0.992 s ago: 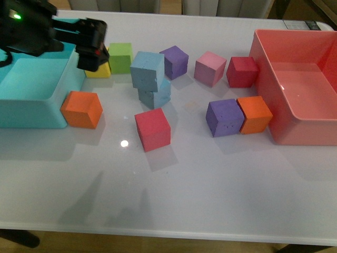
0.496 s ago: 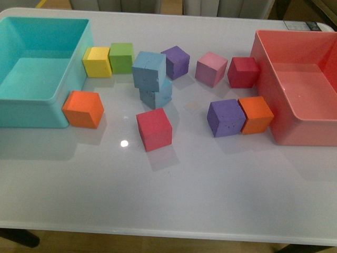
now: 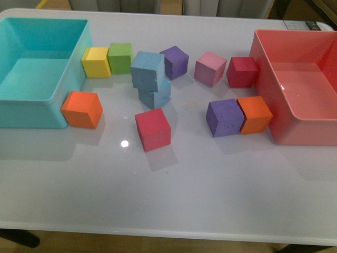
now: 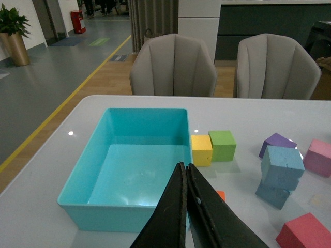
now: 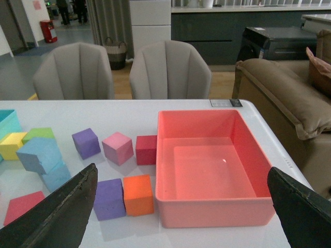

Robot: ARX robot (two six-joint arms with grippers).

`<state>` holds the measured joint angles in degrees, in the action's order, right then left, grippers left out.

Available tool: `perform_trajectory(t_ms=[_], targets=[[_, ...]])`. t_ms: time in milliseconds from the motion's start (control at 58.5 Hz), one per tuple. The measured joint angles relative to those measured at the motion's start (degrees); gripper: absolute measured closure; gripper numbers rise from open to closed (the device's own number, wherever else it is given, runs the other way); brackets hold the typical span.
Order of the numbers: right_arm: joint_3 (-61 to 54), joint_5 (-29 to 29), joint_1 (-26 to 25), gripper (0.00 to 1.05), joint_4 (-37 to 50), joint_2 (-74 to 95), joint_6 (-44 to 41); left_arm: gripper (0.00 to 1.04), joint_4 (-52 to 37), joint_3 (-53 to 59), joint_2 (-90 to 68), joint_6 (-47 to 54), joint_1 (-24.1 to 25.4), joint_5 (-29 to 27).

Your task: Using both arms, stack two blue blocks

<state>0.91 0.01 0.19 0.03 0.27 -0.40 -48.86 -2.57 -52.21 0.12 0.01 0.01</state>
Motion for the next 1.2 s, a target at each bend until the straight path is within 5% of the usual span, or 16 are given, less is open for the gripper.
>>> perform_trajectory(t_ms=[975, 1197], targets=[[0.00, 0.00, 0.00, 0.09, 0.00, 0.00, 0.02, 1.03, 33.31, 1.73, 36.70, 0.00, 0.00, 0.00], [0.00, 0.00, 0.00, 0.49, 0.00, 0.00, 0.11, 1.03, 37.27, 1.73, 40.70, 0.00, 0.00, 0.00]])
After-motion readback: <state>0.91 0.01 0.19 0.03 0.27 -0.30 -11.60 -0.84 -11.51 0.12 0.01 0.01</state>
